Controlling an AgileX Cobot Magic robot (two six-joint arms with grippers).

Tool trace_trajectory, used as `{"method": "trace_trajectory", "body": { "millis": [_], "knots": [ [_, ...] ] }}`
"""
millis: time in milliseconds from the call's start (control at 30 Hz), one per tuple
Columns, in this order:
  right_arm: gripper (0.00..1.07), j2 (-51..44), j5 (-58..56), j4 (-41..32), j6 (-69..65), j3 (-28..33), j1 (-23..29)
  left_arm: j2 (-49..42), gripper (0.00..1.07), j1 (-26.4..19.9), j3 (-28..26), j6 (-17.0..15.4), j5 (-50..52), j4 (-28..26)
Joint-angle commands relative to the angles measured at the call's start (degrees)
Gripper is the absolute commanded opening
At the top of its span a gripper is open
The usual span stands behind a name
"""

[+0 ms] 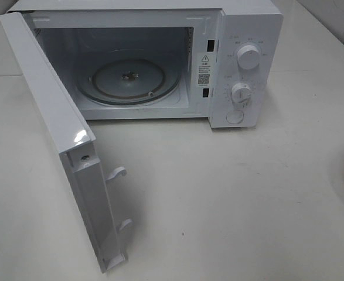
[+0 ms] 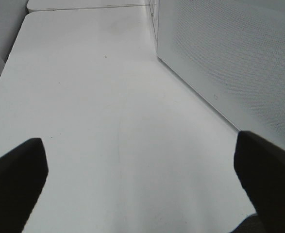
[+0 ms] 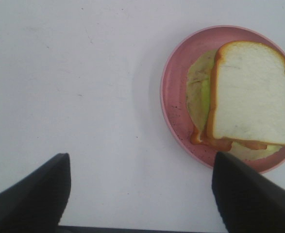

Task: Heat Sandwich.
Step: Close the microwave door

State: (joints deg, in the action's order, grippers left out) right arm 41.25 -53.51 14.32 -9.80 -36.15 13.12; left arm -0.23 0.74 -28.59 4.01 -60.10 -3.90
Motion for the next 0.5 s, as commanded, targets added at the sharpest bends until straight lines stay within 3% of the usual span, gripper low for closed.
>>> {"method": "trace_trajectory", "body": {
  "millis": [33,333,500],
  "knots": [
    [0.77,-4.93,-0.57,-0.29,1.38,2.86,-0.29,-1.60,1.00,-0.11,0.29,0.00,0.74,-0.06],
    [0.77,-19.88,-0.69,-0.63,1.83,5.84,-1.32,-1.60,1.00,-0.11,0.29,0.00,0.74,-0.06],
    [0.77,-27.73,-2.18,-3.72,5.90,5.84,-8.25,-1.60,1.00,-0.11,0.29,0.00,0.74,-0.06]
  ]
}}
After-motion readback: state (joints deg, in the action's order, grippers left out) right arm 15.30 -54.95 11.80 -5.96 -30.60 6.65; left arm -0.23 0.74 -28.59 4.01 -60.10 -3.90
